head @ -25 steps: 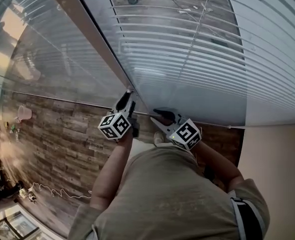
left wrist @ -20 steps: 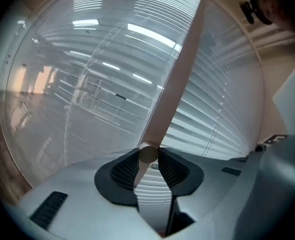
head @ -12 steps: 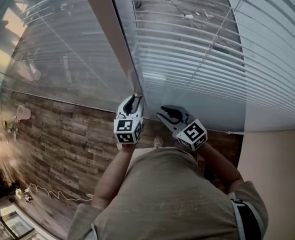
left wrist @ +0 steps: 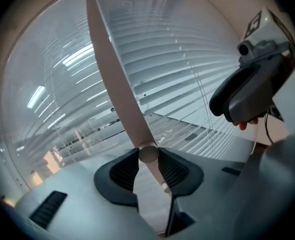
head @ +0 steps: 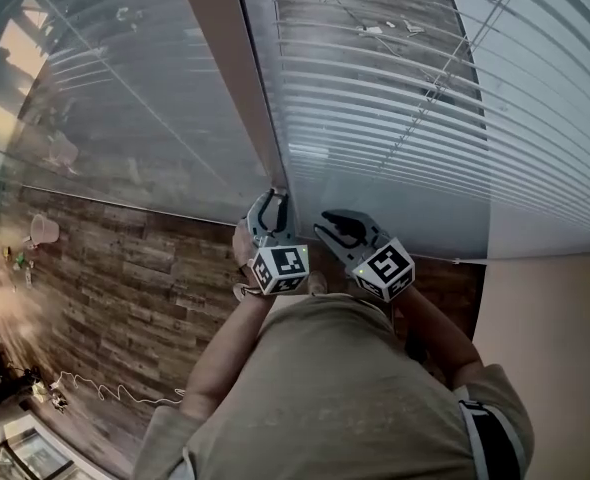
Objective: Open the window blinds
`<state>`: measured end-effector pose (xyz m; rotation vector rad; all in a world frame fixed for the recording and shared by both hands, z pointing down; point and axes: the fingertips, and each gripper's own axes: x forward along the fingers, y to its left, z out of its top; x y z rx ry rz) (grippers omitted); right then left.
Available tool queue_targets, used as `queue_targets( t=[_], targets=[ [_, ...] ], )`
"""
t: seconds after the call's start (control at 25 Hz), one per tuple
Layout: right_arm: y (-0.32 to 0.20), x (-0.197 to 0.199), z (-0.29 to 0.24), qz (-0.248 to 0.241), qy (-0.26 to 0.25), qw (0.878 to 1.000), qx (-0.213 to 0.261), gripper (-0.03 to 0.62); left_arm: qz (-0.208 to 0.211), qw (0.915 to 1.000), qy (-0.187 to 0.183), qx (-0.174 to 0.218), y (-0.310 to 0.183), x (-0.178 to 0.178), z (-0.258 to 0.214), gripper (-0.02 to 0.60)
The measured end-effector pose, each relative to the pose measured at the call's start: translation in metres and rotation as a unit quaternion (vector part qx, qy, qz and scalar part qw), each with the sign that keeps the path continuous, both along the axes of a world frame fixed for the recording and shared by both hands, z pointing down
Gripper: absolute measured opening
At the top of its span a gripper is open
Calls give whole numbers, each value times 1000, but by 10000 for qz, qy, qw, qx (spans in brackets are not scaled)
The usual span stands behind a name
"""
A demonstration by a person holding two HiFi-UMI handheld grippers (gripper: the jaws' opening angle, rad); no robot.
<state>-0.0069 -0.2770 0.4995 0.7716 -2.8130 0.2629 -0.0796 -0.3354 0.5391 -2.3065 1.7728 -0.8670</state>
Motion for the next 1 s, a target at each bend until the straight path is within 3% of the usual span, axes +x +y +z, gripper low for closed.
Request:
queue_targets(
  t=[0.12,0.24,0.36,0.44,0.48,0.52,0.64,0.76,0.84,0.88,0.92,1.0],
  targets=[
    [-2,-1,-5,-12,11,10000,-31,106,-17,9987,-419,280,-2,1,-10,133],
    [0,1,-4,-50,24,9999,-99,106,72,9988,-315,360,0,2,-12,137],
    [7,3,3,-167,95,9996,-214,106,82,9990,350,259,7,0,-11,202],
    [12,5,7,-253,145,9992,-274,106,7,9911,1334,8,9,-2,-8,204],
    [14,5,10,-287,164,9990,-297,106,-39,9799,1988,-129,9,-3,-8,204],
    [15,6,12,-316,180,9988,-316,106,-89,9637,2660,-223,8,-4,-10,204],
    [17,8,12,-383,211,9984,-351,106,-240,9051,4237,-274,4,-9,-27,204],
    [19,9,7,-425,232,9981,-380,106,-503,8504,5214,-503,-2,-12,-34,197],
    [19,10,1,-434,246,9980,-391,106,-689,8241,5587,-634,-4,-15,-34,159],
    [19,10,-1,-434,250,9980,-391,106,-730,8193,5649,-657,-5,-17,-34,137],
    [18,10,-2,-430,251,9980,-391,106,-729,8231,5593,-664,-5,-17,-35,137],
    [19,11,-3,-422,247,9981,-382,106,-673,8506,5175,-650,-5,-15,-36,135]
  ],
)
